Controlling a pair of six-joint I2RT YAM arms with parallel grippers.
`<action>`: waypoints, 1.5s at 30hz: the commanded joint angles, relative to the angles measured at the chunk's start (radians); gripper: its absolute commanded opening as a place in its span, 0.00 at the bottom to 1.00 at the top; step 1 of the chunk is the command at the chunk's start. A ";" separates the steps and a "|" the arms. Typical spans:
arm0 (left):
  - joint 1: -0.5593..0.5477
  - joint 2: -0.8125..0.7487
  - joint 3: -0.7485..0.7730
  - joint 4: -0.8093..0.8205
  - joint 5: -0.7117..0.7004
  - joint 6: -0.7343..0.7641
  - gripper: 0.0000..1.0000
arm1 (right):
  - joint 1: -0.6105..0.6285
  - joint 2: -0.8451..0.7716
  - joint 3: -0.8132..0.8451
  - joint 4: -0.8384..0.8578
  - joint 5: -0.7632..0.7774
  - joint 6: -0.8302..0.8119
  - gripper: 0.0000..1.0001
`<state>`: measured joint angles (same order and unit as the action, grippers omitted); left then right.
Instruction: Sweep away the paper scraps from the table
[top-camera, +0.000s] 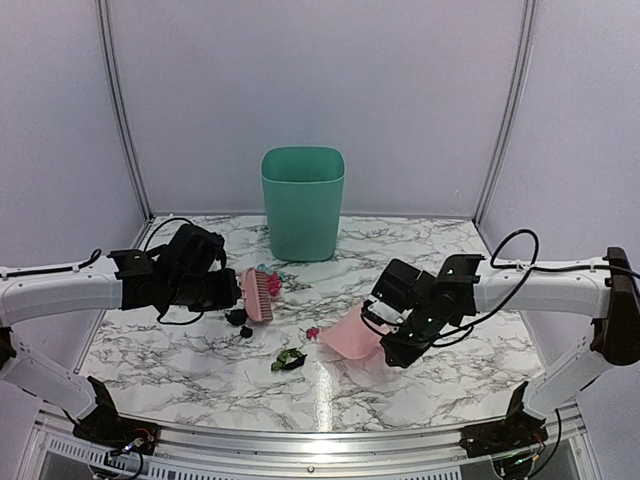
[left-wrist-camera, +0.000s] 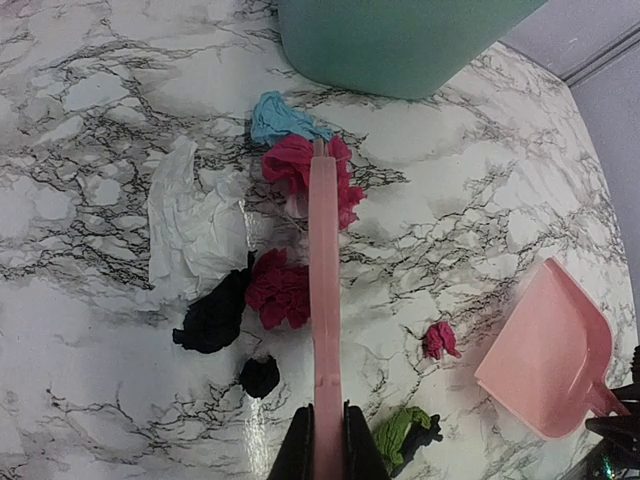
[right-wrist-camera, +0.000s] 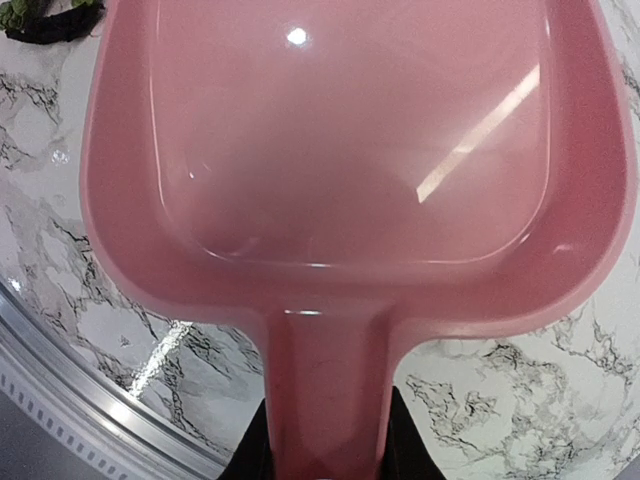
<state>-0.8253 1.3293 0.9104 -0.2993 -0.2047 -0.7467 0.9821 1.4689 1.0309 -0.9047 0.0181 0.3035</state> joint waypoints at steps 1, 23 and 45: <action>0.006 -0.059 -0.025 -0.037 -0.025 0.013 0.00 | 0.045 0.031 0.049 -0.046 0.015 -0.025 0.00; 0.005 -0.118 0.051 -0.105 0.010 0.067 0.00 | 0.145 0.198 0.101 0.016 -0.180 -0.113 0.00; 0.006 -0.183 0.203 -0.212 -0.008 0.140 0.00 | 0.145 0.281 0.152 -0.004 -0.205 -0.113 0.00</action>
<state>-0.8246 1.1889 1.0431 -0.4747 -0.1764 -0.6579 1.1221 1.7485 1.1671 -0.8764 -0.1677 0.1867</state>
